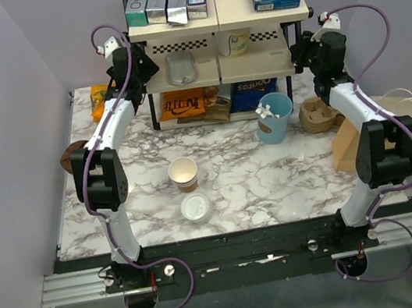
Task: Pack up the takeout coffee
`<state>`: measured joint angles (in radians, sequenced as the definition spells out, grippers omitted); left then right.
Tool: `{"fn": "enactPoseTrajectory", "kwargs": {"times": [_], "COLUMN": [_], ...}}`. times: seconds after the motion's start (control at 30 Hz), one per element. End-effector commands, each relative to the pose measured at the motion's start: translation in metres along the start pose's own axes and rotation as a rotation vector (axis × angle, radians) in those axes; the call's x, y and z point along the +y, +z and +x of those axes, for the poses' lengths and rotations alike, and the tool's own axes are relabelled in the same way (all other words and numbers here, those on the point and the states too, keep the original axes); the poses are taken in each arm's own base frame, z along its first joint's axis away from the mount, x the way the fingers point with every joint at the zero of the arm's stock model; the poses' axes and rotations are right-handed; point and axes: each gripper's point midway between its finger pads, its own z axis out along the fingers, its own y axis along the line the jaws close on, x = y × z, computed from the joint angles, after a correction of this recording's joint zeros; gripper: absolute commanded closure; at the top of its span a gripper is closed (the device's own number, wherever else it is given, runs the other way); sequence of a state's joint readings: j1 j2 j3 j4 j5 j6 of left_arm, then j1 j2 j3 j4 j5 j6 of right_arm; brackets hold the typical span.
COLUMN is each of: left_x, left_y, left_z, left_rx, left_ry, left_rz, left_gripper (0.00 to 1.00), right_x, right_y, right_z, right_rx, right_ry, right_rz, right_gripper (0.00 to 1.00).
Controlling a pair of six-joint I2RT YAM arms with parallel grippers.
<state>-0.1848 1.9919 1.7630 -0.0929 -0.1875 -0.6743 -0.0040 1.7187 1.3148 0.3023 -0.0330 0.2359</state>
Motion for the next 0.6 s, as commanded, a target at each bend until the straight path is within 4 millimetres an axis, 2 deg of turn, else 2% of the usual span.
{"fn": "enactPoseTrajectory", "kwargs": {"times": [0.0, 0.03, 0.07, 0.13, 0.17, 0.2, 0.23, 0.3, 0.33, 0.4, 0.43, 0.5, 0.53, 0.57], "left_x": [0.003, -0.001, -0.004, -0.012, -0.014, -0.014, -0.016, -0.013, -0.016, -0.009, -0.013, -0.001, -0.004, 0.010], "left_y": [-0.008, -0.015, -0.019, -0.030, -0.035, -0.040, -0.049, -0.060, -0.073, -0.085, -0.100, -0.116, -0.134, -0.140], "left_z": [0.024, 0.019, 0.015, 0.007, 0.003, 0.002, -0.007, -0.008, -0.019, -0.015, -0.024, -0.009, -0.016, 0.003], "left_rx": [0.079, 0.073, 0.070, 0.063, 0.059, 0.066, 0.050, 0.053, 0.028, 0.036, 0.022, 0.065, 0.047, 0.086], "left_ry": [0.031, 0.031, 0.030, 0.032, 0.034, 0.040, 0.040, 0.050, 0.046, 0.050, 0.040, 0.034, 0.022, 0.028], "left_rz": [-0.015, -0.003, 0.003, 0.019, 0.022, 0.014, 0.013, 0.005, 0.013, -0.001, 0.012, -0.014, 0.000, -0.027], "left_gripper": [0.07, 0.01, 0.01, 0.01, 0.01, 0.01, 0.01, 0.01, 0.01, 0.01, 0.01, 0.01, 0.01, 0.01], "right_x": [-0.005, -0.003, -0.005, -0.004, -0.005, -0.007, -0.009, -0.009, -0.011, -0.011, -0.012, -0.012, -0.011, -0.007], "right_y": [-0.010, -0.014, -0.021, -0.029, -0.033, -0.043, -0.048, -0.067, -0.075, -0.088, -0.103, -0.120, -0.130, -0.149], "right_z": [0.001, -0.005, -0.019, -0.025, -0.031, -0.038, -0.039, -0.054, -0.048, -0.045, -0.041, -0.032, -0.024, -0.022], "right_rx": [0.038, 0.033, 0.005, 0.009, -0.001, -0.005, -0.008, -0.048, -0.038, -0.035, -0.029, 0.009, 0.040, 0.044], "right_ry": [0.064, 0.081, 0.084, 0.102, 0.111, 0.120, 0.136, 0.143, 0.141, 0.136, 0.130, 0.127, 0.143, 0.156], "right_rz": [0.045, 0.046, 0.071, 0.078, 0.099, 0.115, 0.136, 0.152, 0.158, 0.156, 0.160, 0.162, 0.166, 0.145], "right_gripper": [0.50, 0.46, 0.31, 0.17, 0.06, 0.00, 0.00, 0.00, 0.00, 0.00, 0.00, 0.00, 0.00, 0.00]}}
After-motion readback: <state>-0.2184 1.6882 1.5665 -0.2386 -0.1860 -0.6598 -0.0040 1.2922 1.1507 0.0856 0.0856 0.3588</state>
